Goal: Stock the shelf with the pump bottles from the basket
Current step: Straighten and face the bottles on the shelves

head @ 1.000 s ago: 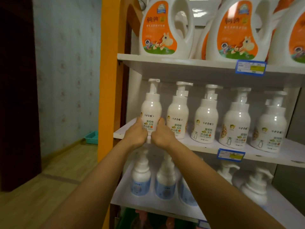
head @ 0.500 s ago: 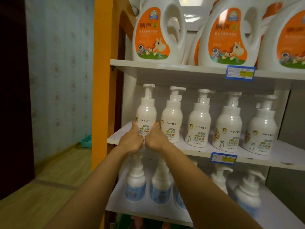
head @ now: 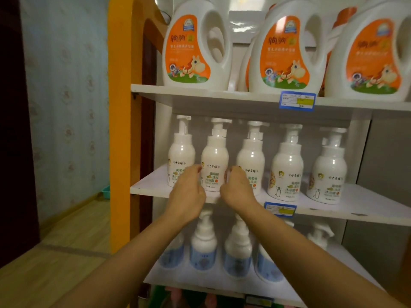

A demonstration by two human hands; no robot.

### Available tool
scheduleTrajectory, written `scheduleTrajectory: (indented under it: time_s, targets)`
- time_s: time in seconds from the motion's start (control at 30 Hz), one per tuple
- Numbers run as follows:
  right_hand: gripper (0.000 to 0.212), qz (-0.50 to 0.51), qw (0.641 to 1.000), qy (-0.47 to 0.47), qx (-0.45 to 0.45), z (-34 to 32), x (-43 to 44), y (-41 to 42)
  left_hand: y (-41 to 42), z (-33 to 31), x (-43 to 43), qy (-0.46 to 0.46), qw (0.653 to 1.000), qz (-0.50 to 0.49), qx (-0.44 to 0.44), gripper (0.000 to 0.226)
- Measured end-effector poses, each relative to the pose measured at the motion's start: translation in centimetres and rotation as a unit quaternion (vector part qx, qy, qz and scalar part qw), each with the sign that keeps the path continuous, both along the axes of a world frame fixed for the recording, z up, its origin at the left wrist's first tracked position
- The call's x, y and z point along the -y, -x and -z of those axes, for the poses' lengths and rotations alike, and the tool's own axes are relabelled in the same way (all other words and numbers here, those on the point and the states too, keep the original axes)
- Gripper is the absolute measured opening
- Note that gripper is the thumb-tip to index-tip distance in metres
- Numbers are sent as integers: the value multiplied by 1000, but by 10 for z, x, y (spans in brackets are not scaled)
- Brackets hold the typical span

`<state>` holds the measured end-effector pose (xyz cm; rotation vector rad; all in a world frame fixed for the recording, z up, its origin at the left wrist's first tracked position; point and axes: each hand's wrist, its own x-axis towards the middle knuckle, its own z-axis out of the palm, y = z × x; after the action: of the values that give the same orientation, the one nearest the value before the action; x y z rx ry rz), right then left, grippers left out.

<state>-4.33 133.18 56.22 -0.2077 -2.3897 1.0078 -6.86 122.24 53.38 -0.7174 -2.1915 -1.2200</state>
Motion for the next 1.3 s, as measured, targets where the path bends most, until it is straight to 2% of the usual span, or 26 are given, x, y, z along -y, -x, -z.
scheduleTrajectory:
  time_s: [0.17,0.23,0.37,0.73,0.9,1.0,1.07,1.13,1.23,1.3]
  targets:
    - [41,-47,995,-13,91,-3,-3,9,14,-8,-18,59,989,41,130,50]
    - [41,-52,993,-30,97,-2,-6,11,18,-8,-19,67,986,34,147,50]
    - [46,-61,993,-26,97,-1,-15,12,20,-5,-20,76,986,28,143,42]
    - [50,-42,989,-32,140,-3,-20,15,29,-5,-30,131,980,15,152,56]
    - [47,-59,989,-25,134,-8,-21,7,30,2,-33,114,983,8,143,48]
    - [37,-36,995,-38,91,-12,-33,-13,17,9,-35,36,997,-12,62,32]
    - [34,12,998,-40,46,-10,-47,-26,-3,14,-41,-4,999,-35,-28,35]
    - [31,49,998,-30,13,-8,-61,-36,-22,15,-52,-8,997,-16,-77,38]
    - [33,60,998,-12,23,-7,-74,-39,-31,7,-76,22,998,56,-11,45]
    - [37,47,998,-4,40,-8,-71,-35,-26,0,-90,9,993,107,44,45]
